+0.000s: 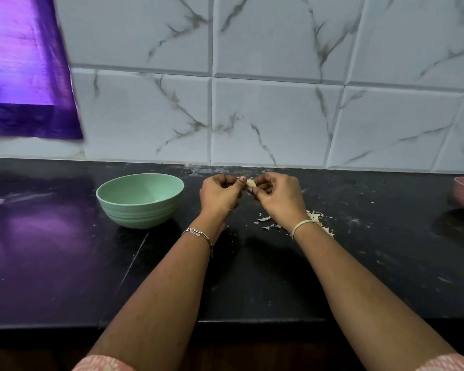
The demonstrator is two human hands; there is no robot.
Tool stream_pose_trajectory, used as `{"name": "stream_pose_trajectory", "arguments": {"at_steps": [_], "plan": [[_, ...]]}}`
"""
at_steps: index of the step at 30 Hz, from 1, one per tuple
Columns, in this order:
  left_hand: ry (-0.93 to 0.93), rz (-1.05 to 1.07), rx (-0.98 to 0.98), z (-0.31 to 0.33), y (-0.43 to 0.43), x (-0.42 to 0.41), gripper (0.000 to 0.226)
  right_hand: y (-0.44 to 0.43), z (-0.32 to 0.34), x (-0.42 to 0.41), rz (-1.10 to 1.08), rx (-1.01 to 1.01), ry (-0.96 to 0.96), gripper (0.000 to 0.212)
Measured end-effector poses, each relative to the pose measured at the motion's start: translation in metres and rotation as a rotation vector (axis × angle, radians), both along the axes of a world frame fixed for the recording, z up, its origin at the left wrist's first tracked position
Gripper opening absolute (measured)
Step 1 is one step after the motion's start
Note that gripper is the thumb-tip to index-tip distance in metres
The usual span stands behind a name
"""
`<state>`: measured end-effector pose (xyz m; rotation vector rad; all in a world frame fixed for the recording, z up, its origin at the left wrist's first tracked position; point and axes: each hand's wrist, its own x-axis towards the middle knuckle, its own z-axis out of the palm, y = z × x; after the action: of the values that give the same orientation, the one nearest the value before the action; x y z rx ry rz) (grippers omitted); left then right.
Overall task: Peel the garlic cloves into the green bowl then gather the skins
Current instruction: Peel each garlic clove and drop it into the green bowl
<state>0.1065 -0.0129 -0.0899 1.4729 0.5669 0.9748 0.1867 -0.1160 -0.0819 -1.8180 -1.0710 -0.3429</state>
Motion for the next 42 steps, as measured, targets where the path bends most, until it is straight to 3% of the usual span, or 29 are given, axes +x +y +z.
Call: {"name": "stream_pose_trajectory", "arguments": {"at_steps": [8,11,13,16,18,25,29,33,36,38,42], "plan": [[0.043,0.026,-0.025,0.002,-0.002,-0.004,0.019,-0.006,0.003,-0.006,-0.110,-0.120,-0.543,0.010],[0.052,0.045,-0.034,0.001,-0.002,-0.005,0.022,-0.004,0.002,-0.007,-0.118,-0.159,-0.648,0.009],[0.060,0.030,-0.059,0.002,-0.001,-0.006,0.022,-0.002,0.000,-0.005,-0.081,-0.105,-0.497,0.008],[0.037,-0.082,-0.197,0.004,-0.001,-0.008,0.017,-0.001,0.000,-0.003,0.044,0.021,-0.061,0.017],[0.056,-0.140,-0.261,0.007,-0.003,-0.010,0.012,-0.001,-0.002,-0.002,0.094,0.035,0.030,0.021],[0.121,-0.006,-0.219,0.004,-0.002,-0.007,0.025,-0.007,-0.001,0.001,-0.009,-0.224,-0.546,0.019],[0.308,0.158,0.020,0.003,-0.001,-0.006,0.026,-0.005,-0.002,-0.003,-0.042,-0.293,-0.648,0.015],[0.497,0.213,0.265,0.007,-0.006,-0.012,0.019,-0.006,-0.003,-0.002,-0.012,-0.239,-0.558,0.015],[0.549,0.191,0.312,0.008,-0.007,-0.012,0.012,-0.006,-0.006,0.002,0.055,-0.172,-0.339,0.019],[0.453,0.095,0.183,0.006,-0.005,-0.010,0.013,-0.005,-0.009,0.006,0.109,-0.118,-0.160,0.019],[0.160,-0.204,-0.265,0.011,-0.009,-0.014,0.019,-0.003,-0.007,0.006,0.256,0.010,0.192,0.023]]}}
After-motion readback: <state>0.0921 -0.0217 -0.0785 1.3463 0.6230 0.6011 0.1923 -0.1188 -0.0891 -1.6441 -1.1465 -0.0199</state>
